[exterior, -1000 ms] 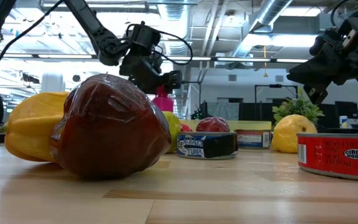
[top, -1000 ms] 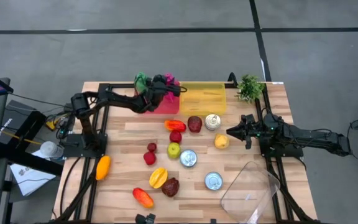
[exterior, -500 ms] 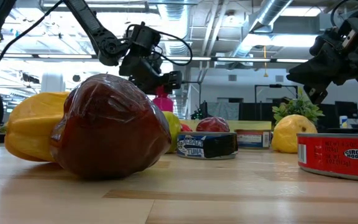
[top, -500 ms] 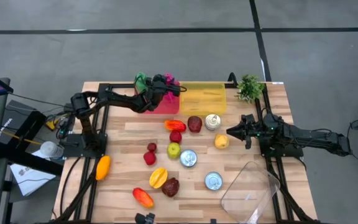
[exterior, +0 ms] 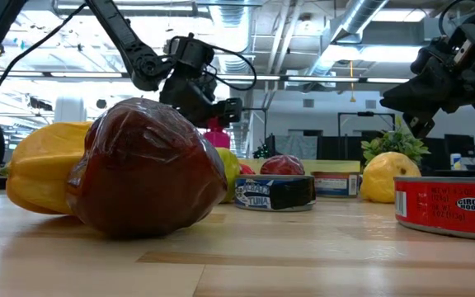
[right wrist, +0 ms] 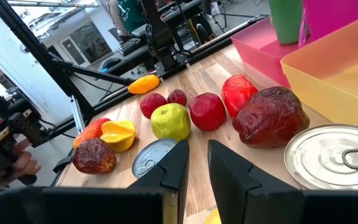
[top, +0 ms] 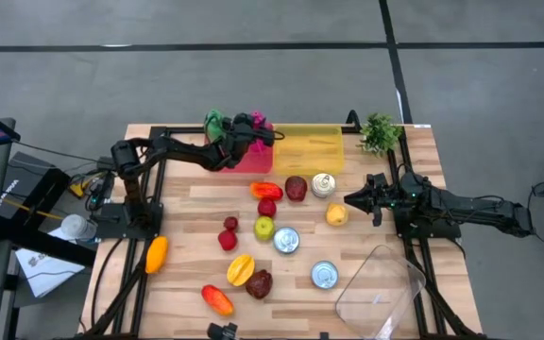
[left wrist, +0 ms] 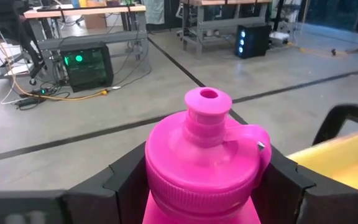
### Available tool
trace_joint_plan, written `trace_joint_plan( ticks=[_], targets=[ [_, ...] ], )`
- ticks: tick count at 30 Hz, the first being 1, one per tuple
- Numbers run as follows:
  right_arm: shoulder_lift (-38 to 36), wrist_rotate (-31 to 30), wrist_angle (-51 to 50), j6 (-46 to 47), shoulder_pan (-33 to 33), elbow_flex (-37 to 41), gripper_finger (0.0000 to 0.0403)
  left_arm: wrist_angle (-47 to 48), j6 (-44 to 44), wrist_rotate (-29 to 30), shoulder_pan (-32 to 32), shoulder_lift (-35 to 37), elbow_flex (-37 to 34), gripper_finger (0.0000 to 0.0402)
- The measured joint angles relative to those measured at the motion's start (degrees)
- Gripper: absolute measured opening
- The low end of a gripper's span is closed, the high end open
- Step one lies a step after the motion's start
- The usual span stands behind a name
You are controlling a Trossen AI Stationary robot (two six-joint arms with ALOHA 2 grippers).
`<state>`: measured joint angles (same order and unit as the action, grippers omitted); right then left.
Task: Pick & Place Food Item
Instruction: Put the pink tumbler into the pink bin
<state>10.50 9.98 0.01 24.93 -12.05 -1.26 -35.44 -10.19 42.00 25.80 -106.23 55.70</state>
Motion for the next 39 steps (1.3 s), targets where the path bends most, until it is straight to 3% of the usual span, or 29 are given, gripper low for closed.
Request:
trace_joint_plan(
  ticks=[29,39],
  targets=[
    [-0.01,0.04,0.00,1.44,0.02,0.00,0.0058,-0.02,0.55,-2.55,0.45,0.32,-0.10,0.0219],
    [-0.02,0.07,0.01,2.10,0.02,0.00,0.0058,0.58,0.92,-3.32,0.39,0.17,-0.21,0.0276]
  ],
)
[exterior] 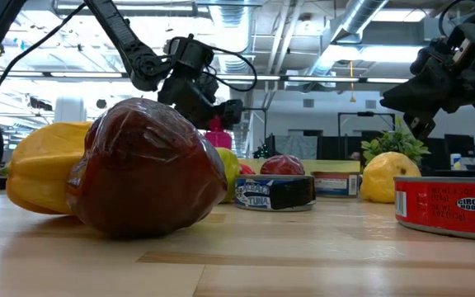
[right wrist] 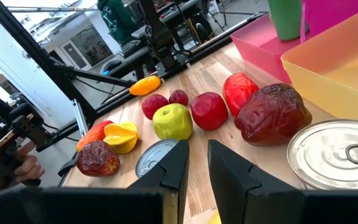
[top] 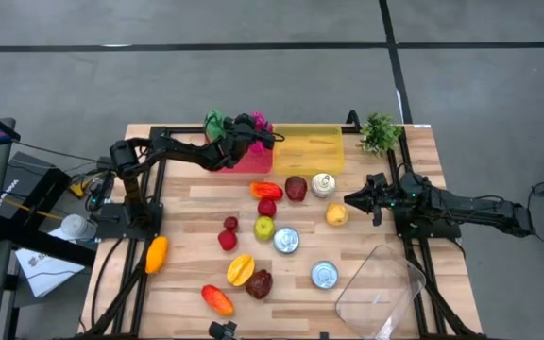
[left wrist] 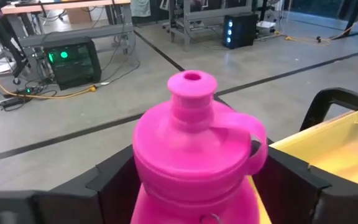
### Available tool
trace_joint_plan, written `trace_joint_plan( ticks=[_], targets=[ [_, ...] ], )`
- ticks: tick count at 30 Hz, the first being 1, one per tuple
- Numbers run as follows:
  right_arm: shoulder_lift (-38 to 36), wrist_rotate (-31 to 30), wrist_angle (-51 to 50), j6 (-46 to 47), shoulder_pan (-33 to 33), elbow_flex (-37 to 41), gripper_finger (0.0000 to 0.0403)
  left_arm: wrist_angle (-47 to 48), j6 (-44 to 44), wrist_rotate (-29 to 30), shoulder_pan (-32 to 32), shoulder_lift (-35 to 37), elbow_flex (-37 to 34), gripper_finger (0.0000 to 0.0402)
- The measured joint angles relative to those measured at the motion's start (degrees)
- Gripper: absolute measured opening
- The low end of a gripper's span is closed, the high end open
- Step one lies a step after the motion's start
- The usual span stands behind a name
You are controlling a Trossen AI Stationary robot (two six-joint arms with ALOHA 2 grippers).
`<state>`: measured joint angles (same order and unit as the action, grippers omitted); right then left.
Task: Pick & Place Food Item
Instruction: Put the pink tumbler into the pink bin, then put the pear into the transparent bin
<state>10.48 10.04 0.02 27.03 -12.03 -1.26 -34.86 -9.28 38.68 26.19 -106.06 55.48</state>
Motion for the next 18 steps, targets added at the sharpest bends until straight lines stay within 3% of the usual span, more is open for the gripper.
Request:
trace_joint_plan(
  ticks=[8,18],
  targets=[
    [0.02,0.00,0.01,0.00,0.00,0.00,0.0058,0.33,0.09,0.13,-0.20,0.60,0.00,0.0323],
    [0.00,0.02,0.01,0.00,0.00,0.02,0.0058,-0.06,4.78,0.26,-0.74,3.42,0.02,0.0333]
  ],
)
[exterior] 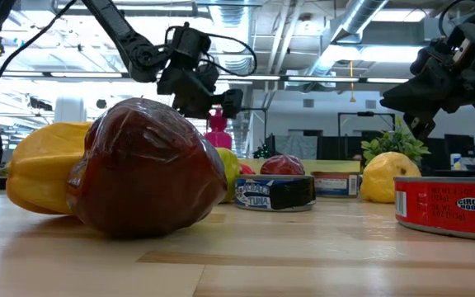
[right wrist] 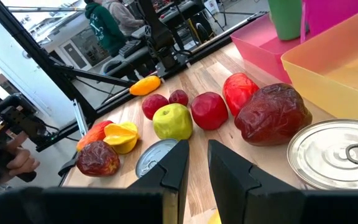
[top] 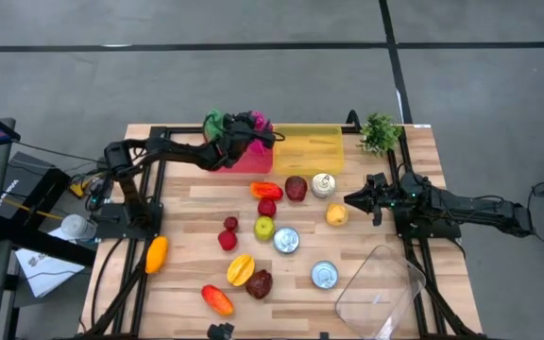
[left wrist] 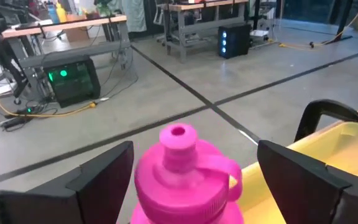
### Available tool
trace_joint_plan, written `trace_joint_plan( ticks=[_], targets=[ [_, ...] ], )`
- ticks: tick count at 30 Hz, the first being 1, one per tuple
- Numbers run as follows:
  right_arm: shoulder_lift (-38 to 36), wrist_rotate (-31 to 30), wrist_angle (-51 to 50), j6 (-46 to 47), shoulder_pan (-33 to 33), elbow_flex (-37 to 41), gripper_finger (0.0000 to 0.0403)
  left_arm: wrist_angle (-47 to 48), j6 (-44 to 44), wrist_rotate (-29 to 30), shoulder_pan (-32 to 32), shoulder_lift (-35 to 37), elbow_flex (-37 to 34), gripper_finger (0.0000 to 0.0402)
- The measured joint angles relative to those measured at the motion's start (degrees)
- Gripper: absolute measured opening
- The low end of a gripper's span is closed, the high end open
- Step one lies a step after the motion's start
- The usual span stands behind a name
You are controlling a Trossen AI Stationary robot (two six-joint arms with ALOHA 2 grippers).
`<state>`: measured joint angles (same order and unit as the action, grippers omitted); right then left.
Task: Pick & Place Food Item
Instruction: Put the pear into the transparent bin
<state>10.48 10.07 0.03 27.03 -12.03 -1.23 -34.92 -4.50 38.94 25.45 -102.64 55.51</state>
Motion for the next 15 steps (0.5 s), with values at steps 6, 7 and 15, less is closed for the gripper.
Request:
trace_joint_plan(
  ticks=[6,7,15],
  targets=[
    [0.01,0.01,-0.01,0.00,0.00,0.00,0.0058,0.10,5.52,0.00,0.00,3.88,0.00,0.0334],
    [0.02,0.01,-0.01,-0.01,0.00,-0.01,0.0058,0.20,5.91,0.00,0.00,4.97,0.00,0.0333],
    [0.00,0.00,-0.01,-0.02,0.00,0.00,0.0058,0.00,5.77,-1.85,-4.24,18.56,0.00,0.0328]
  ],
)
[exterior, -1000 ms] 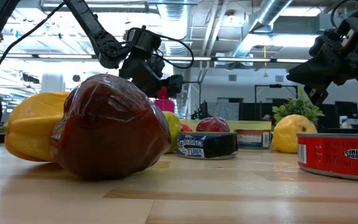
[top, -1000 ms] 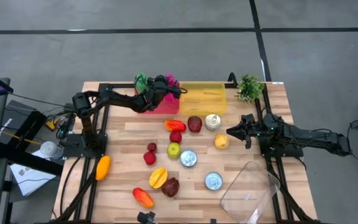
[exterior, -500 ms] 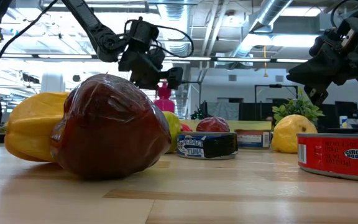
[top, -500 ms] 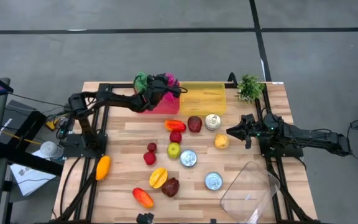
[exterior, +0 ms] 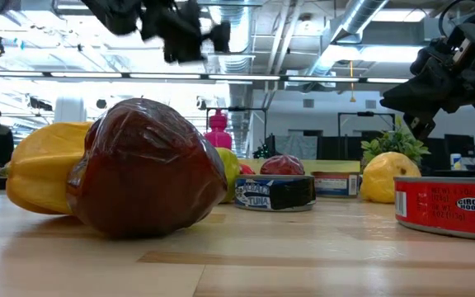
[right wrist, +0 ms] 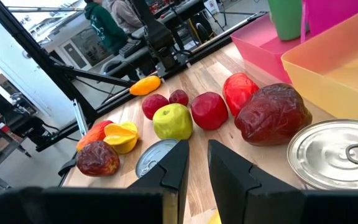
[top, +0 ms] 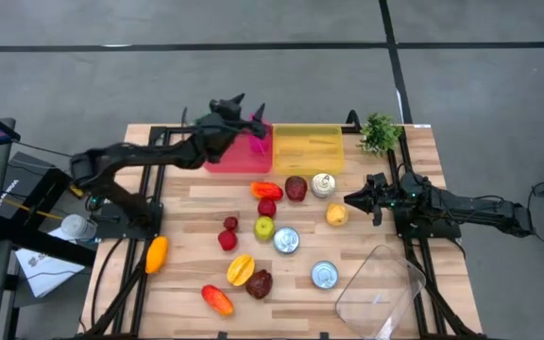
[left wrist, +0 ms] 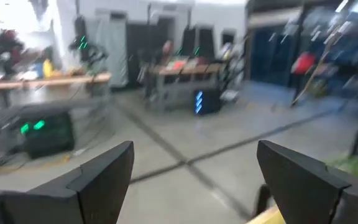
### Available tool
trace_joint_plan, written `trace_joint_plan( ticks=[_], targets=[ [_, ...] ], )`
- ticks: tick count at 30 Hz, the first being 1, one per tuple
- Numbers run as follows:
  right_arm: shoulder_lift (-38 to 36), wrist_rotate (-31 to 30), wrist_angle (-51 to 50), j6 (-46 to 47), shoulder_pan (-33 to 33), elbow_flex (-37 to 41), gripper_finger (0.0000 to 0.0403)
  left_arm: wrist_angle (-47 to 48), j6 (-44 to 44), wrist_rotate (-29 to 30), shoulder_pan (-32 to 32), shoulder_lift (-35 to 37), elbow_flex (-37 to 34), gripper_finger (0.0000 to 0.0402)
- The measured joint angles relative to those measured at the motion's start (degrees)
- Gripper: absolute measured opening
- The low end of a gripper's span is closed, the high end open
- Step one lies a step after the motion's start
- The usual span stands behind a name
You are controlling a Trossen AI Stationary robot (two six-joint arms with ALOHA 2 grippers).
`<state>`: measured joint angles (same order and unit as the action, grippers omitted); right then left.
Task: Pick & Place Food Item
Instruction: Put the pear into the transparent bin
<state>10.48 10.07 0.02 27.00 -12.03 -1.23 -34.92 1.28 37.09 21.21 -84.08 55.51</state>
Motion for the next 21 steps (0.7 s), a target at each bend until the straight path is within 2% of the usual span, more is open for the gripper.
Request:
trace_joint_plan(
  ticks=[4,8,13,19,21],
  targets=[
    [0.01,0.00,0.01,-0.07,0.00,0.00,0.0058,0.09,1.45,0.05,-4.75,9.48,0.00,0.0303],
    [0.01,-0.06,0.01,-0.78,0.00,0.00,0.0058,0.07,7.93,0.06,-10.60,19.71,0.00,0.0252],
    [0.00,-0.09,0.01,-3.43,0.00,0.00,0.0058,1.21,17.01,2.14,-18.84,30.25,0.08,0.0159],
    [0.01,-0.11,0.83,-3.45,0.00,0.08,0.0056,11.36,22.80,6.13,-27.54,37.55,0.09,0.0029],
    [0.05,-0.13,0.29,-3.48,0.00,-0.60,0.0053,14.57,23.03,7.56,-30.02,39.05,0.09,0.0009]
  ],
)
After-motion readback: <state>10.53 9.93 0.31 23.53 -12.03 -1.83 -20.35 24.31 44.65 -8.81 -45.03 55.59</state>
